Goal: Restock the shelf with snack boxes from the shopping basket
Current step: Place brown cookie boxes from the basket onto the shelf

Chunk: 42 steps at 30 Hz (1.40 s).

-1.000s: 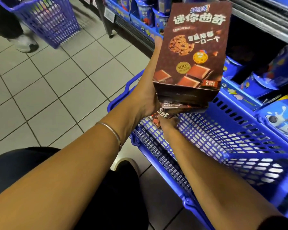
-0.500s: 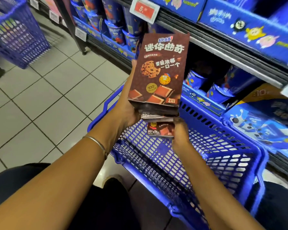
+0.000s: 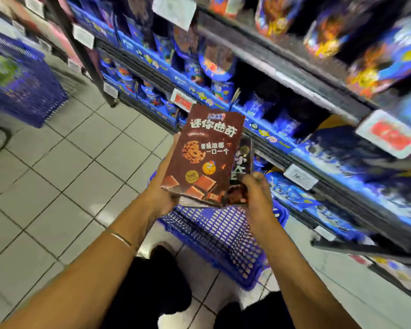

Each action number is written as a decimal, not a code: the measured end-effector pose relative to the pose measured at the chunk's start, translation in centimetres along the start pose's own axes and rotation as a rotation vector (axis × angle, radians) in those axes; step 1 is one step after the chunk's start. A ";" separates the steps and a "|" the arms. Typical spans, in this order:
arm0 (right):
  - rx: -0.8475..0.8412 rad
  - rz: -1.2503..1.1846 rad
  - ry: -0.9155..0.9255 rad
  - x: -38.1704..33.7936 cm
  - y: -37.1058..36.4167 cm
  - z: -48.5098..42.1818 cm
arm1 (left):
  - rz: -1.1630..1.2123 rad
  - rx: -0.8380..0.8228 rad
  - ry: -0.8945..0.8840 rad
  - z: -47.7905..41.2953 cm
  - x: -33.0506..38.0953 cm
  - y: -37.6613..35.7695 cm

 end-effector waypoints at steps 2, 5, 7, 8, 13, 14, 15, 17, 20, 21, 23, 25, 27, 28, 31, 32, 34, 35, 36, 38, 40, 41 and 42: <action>0.001 -0.031 -0.006 -4.3 0.4 3.7 | 0.000 -0.074 -0.029 4.4 2.7 -2.2; -0.022 -0.065 -0.030 -10.7 1.5 9.5 | 0.027 -0.129 -0.124 12.3 7.8 -5.3; -0.009 -0.102 -0.026 -15.8 2.6 13.7 | 0.068 -0.147 -0.124 17.7 10.7 -6.4; -0.011 -0.110 -0.015 -18.4 3.3 15.8 | 0.066 -0.146 -0.116 19.5 11.7 -6.7; -0.078 -0.245 0.066 -29.7 6.8 24.7 | 0.075 -0.165 -0.095 30.1 17.1 -10.6; -0.104 -0.281 0.083 -31.5 7.4 26.0 | 0.083 -0.181 -0.100 31.5 17.9 -11.5; -0.129 -0.315 0.104 -33.1 7.8 27.2 | 0.095 -0.214 -0.108 33.0 18.6 -12.4; -0.152 -0.365 0.124 -36.5 8.7 29.6 | 0.102 -0.287 -0.127 36.0 20.1 -14.6; -0.158 -0.400 0.158 -40.5 10.0 32.0 | 0.108 -0.356 -0.145 38.6 20.9 -17.7; -0.133 -0.422 0.172 -41.7 10.7 32.7 | 0.098 -0.384 -0.141 39.4 21.1 -19.0; -0.086 -0.418 0.191 -43.7 12.2 33.8 | 0.093 -0.454 -0.121 40.7 21.2 -21.3; -0.065 -0.410 0.239 -45.4 13.4 34.9 | 0.084 -0.525 -0.088 41.4 21.3 -23.2; -0.038 -0.440 0.289 -46.9 14.3 36.0 | 0.044 -0.609 -0.048 42.0 21.6 -24.8; -0.023 -0.442 0.306 -47.7 14.6 36.6 | 0.008 -0.645 -0.036 42.4 22.0 -25.7; 0.004 -0.401 0.346 -49.9 15.3 37.9 | -0.075 -0.720 -0.021 43.4 23.8 -28.0; 0.007 -0.400 0.369 -50.7 15.5 38.2 | -0.092 -0.741 -0.014 43.6 24.5 -28.7; 0.022 -0.400 0.421 -52.4 15.7 38.8 | -0.124 -0.793 -0.002 44.2 25.9 -30.1; 0.027 -0.392 0.441 -53.2 15.7 39.1 | -0.128 -0.809 -0.002 44.4 26.6 -30.7; 0.037 -0.380 0.465 -54.0 15.7 39.5 | -0.137 -0.823 -0.003 44.6 27.2 -31.4; 0.059 -0.344 0.514 -55.6 15.7 40.1 | -0.150 -0.852 -0.006 44.9 28.6 -32.4; 0.079 -0.310 0.547 -57.0 15.5 40.4 | -0.156 -0.884 -0.016 45.1 30.0 -33.3; 0.092 -0.291 0.560 -57.7 15.5 40.6 | -0.158 -0.905 -0.022 45.4 30.7 -33.9; 0.099 -0.279 0.570 -58.3 15.4 40.7 | -0.160 -0.924 -0.024 45.6 31.3 -34.2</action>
Point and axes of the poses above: each hand's wrist, its own z-axis away from the middle knuckle, its own y-axis out of the back of the hand, x = y × z, the point moved 3 cm from there along -z, towards the middle knuckle, and after that the axes turned 4 degrees about -x, right-handed, at the moved point
